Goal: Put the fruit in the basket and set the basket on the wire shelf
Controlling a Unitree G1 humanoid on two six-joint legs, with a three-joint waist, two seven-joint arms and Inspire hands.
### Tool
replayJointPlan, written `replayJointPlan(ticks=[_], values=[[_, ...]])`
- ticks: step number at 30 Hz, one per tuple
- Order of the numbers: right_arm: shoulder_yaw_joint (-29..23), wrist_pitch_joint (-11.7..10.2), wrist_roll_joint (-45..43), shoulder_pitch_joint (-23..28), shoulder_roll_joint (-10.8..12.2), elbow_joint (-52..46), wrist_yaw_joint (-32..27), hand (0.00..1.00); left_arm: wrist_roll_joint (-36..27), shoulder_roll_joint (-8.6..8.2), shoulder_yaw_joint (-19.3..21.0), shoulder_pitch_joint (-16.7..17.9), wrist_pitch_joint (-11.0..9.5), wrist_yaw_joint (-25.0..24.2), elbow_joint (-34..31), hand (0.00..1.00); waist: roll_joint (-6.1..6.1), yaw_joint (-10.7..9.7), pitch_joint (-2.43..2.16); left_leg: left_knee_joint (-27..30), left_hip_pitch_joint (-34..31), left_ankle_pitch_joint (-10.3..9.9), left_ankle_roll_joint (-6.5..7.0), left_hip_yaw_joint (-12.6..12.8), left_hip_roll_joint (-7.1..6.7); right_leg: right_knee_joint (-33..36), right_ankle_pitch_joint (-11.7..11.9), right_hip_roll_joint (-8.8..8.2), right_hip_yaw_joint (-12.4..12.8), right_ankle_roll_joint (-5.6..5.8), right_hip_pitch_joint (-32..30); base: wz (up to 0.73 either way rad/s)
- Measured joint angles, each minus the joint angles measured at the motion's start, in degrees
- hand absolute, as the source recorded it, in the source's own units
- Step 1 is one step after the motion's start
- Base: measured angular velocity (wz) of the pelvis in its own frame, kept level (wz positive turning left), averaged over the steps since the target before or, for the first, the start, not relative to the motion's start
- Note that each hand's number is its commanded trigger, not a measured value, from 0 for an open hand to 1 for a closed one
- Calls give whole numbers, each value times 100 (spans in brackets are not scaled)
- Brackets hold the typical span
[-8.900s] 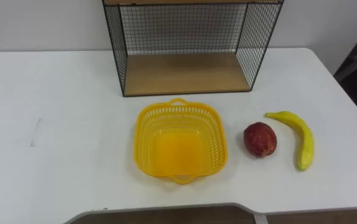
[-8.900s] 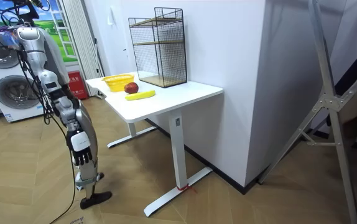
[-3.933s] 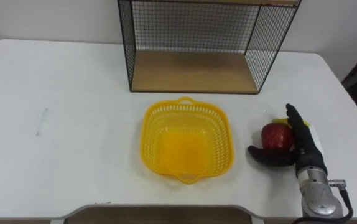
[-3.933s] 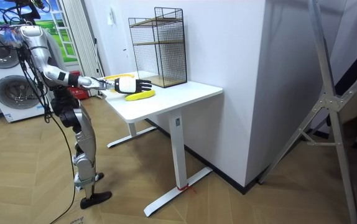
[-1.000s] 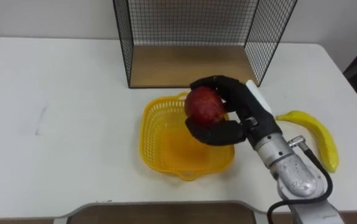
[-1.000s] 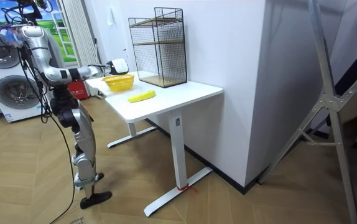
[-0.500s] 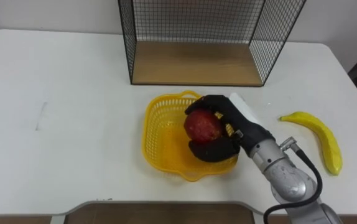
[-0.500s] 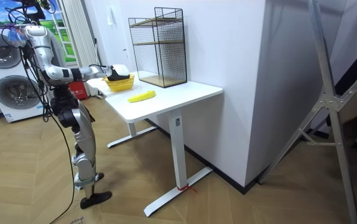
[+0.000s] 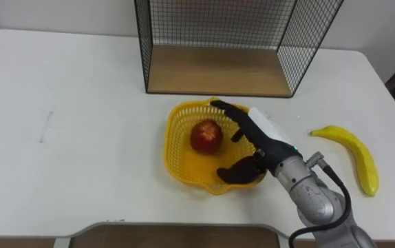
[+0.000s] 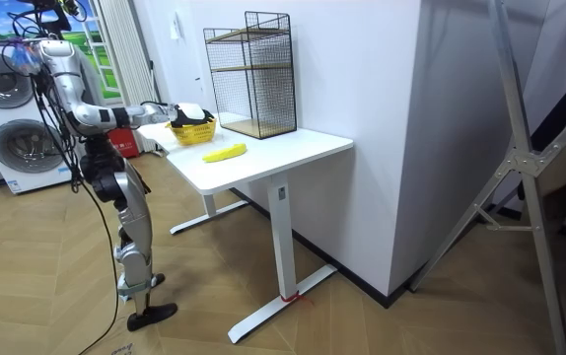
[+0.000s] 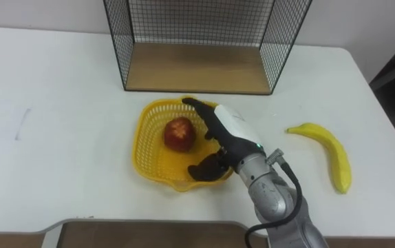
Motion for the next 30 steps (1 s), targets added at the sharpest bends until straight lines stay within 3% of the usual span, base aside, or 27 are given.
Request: replayJointPlan(ticks=[17,23,30], values=[[-11,11,474,0,-3,11,-20,0,-4,4,-13,-35,2,40,0,0,17,-16,4,5,56,-1,0,-2,4,-3,0,0,-13,0,25,0],[-109,9,1528,-1,-7,10,-19,0,-2,12,-13,-8,-2,42,-31,0,10,-46,-5,-12,96,-1,0,38,8,7,0,3,26,0,44,-3],[-863,-34,2992,-14,56,-16,-37,0,-4,14,89,104,-29,45,23,0,19,-73,-17,1,86,0,0,27,6,4,1,0,8,1,69,0]])
